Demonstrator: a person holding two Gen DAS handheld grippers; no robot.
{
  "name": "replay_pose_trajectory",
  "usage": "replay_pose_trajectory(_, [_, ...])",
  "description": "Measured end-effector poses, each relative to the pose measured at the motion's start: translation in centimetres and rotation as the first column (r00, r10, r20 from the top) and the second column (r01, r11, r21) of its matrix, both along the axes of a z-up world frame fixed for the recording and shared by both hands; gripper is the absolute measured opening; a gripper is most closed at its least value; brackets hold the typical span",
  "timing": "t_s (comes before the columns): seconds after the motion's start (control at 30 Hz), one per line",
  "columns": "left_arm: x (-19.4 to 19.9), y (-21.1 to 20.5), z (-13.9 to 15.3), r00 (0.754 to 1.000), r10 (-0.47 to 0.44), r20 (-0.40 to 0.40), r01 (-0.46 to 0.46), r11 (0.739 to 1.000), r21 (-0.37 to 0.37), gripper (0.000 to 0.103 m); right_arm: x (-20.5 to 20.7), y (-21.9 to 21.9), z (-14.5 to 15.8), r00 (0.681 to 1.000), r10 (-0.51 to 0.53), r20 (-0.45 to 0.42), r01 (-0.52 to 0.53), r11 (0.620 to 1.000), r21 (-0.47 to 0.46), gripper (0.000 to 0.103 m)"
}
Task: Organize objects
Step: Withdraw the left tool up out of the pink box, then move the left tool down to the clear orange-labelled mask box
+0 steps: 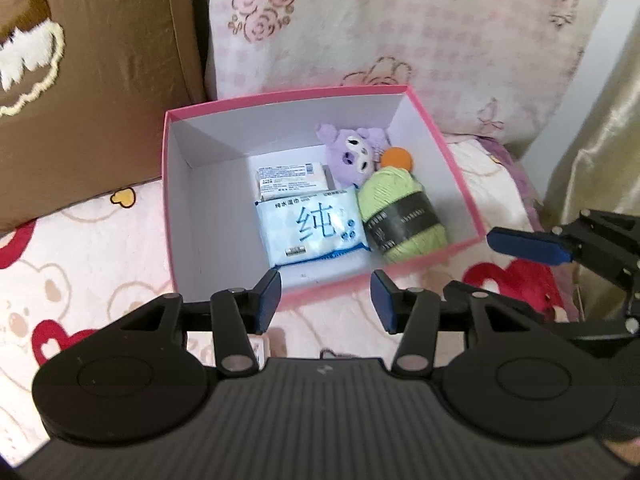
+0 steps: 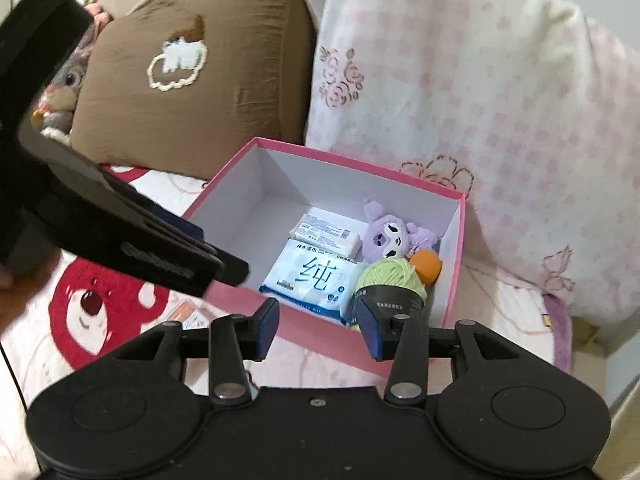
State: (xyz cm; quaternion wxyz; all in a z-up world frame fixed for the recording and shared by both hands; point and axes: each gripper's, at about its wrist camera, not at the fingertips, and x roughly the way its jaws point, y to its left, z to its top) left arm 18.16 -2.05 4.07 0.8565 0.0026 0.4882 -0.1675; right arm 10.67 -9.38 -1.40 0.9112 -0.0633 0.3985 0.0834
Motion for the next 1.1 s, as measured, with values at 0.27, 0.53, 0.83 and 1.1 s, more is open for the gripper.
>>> replay_pose_trajectory(0.27, [-4.8,1.2,4.2,0.997,-0.065,0.043,0.065,0.998,0.001,0.055,-4.3,0.5,3.0,0.999,0.026,0.03,-0.026,1.0,0.002,0.059])
replay_pose_trajectory(0.53, [-9.0,3.2,6.3,0.991,-0.119,0.069,0.118,0.993,0.011,0.059,-7.5,1.4,4.3,0.994,0.106,0.0,-0.105,0.993,0.044,0.06])
replay_pose_trajectory(0.83, [-12.1,4.8,3.0,0.99,-0.14,-0.002,0.14,0.99,0.02,0.059,-9.7,3.6,2.8,0.967,0.252,-0.035,-0.249,0.966,0.069,0.069])
replay_pose_trajectory(1.1, [-13.1,5.8,-1.6,0.992,-0.119,-0.039,0.119,0.993,-0.004,0.072,-9.6,6.4,-0.4,0.925,0.376,-0.044,-0.373,0.925,0.069,0.079])
